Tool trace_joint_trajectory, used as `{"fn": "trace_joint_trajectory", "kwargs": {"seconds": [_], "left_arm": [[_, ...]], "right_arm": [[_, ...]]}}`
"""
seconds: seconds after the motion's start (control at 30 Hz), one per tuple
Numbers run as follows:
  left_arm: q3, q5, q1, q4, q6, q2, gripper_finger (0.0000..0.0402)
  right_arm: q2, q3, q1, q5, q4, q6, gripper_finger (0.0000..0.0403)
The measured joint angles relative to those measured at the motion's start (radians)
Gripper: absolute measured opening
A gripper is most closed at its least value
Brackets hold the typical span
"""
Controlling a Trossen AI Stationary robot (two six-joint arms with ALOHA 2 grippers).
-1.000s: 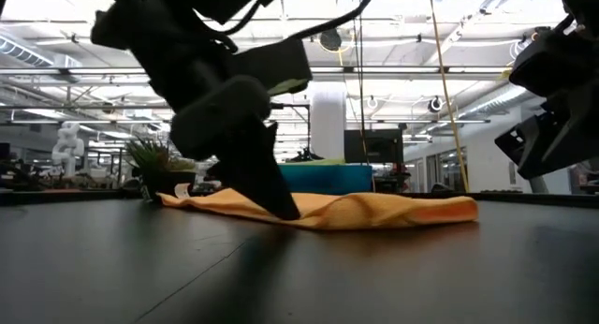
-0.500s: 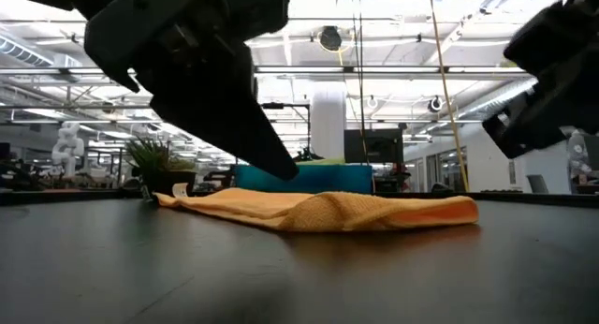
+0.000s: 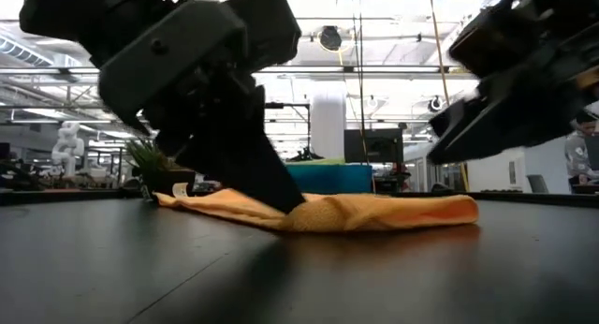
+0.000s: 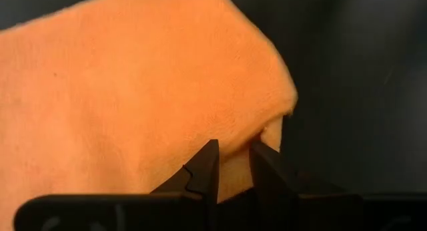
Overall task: Fold microfiber towels
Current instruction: Fold the orange microfiber cloth
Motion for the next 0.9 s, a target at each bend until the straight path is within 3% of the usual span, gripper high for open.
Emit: {"fn": "trace_joint_trajectory", "kwargs": {"seconds": [0.4,0.6,0.9], "left_arm": [[0.0,0.047,-0.014,0.067,0.036,0.0,0.0088],[0.001,0.111,-0.032,0.111,0.085,0.0,0.0088],[0.001,0.106,-0.036,0.135,0.129,-0.009,0.0088]], "right_arm": [[0.236,0.118,-0.086,-0.054,0.014,0.003,0.0105],[0.257,0.134,-0.1,-0.053,0.017,0.027,0.0105],[0.233,0.133,-0.102,-0.08,0.018,0.029,0.0105]]}}
